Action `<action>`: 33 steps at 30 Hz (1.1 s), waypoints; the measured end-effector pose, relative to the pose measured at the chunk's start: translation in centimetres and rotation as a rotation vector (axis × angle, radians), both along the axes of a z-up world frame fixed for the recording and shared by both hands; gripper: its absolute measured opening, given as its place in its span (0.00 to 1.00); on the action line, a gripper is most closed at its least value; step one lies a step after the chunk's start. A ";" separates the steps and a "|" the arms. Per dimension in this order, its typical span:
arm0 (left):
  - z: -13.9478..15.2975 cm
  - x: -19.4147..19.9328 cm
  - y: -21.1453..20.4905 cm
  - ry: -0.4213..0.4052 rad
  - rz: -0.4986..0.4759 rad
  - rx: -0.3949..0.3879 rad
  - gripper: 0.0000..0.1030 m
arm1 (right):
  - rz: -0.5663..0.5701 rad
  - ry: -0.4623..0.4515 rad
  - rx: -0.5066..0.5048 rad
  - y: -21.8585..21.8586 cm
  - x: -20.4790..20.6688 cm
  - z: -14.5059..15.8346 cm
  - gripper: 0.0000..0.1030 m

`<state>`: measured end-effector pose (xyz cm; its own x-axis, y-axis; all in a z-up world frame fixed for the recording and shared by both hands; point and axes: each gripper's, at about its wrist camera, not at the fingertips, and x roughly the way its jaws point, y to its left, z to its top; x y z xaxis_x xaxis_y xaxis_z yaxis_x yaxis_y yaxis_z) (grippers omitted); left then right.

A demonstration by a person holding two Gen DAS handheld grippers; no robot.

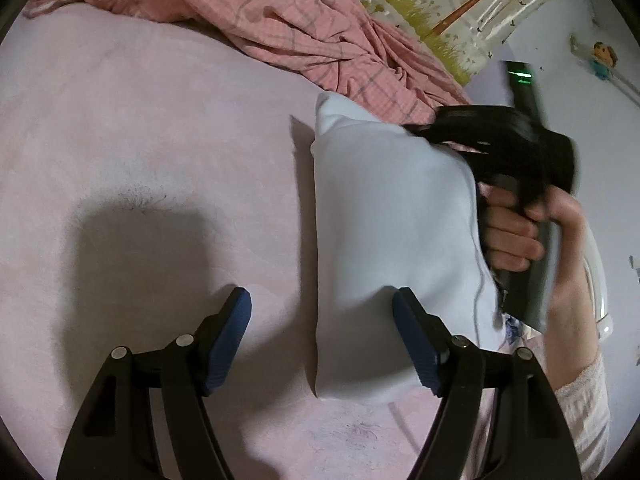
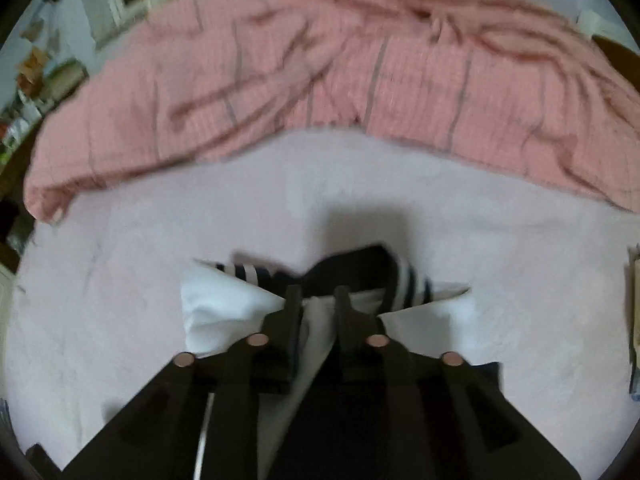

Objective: Fold large clothes

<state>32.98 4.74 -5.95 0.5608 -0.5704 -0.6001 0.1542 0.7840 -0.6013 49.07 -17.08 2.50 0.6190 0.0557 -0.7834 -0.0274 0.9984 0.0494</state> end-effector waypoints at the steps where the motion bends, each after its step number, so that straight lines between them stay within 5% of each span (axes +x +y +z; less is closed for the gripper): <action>1: 0.2 0.0 -0.1 -0.014 0.009 0.023 0.70 | -0.014 -0.048 -0.033 -0.4 -1.3 1.2 0.38; 3: 1.1 -0.6 -0.5 -0.068 0.015 0.069 0.67 | -0.005 -0.106 -0.029 -1.6 -3.9 3.3 0.59; 5: 1.9 -1.1 -1.0 -0.122 -0.004 0.096 0.68 | 0.018 -0.130 0.034 -3.4 -6.7 4.7 0.59; 8: 3.2 -1.7 -2.0 -0.200 -0.037 0.092 0.72 | 0.044 -0.168 0.123 -5.5 -11.4 5.2 0.77; 11: 3.9 -2.1 -2.1 -0.275 -0.004 0.052 0.86 | 0.071 -0.212 0.182 -7.1 -15.3 4.2 0.83; 16: 2.8 -0.2 -1.1 -0.188 -0.015 -0.109 0.90 | 0.059 -0.163 0.307 -9.8 -16.5 -1.2 0.91; 20: 1.7 2.3 -1.2 -0.079 -0.067 -0.244 0.90 | 0.026 -0.038 0.452 -11.9 -15.1 -5.8 0.91; 24: -0.8 3.4 -2.5 0.018 -0.112 -0.246 0.95 | 0.086 0.026 0.664 -13.2 -13.8 -9.3 0.91; 26: -1.2 3.3 -2.5 0.013 -0.118 -0.297 0.96 | 0.121 0.048 0.739 -13.5 -13.1 -10.8 0.91; 30: -0.9 2.8 -4.0 -0.020 -0.153 -0.230 0.98 | 0.166 0.024 0.747 -12.9 -12.8 -11.5 0.91; 31: -0.8 2.6 -4.2 -0.020 -0.161 -0.209 0.98 | 0.177 0.012 0.751 -12.7 -12.9 -11.5 0.89; 33: -0.6 2.4 -4.4 -0.022 -0.156 -0.174 0.82 | 0.162 -0.028 0.742 -12.5 -13.3 -11.3 0.62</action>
<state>35.37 0.34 -6.56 0.4695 -0.7449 -0.4741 0.2798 0.6348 -0.7202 35.75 -29.53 -8.82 0.5774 0.6537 -0.4891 -0.1818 0.6870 0.7036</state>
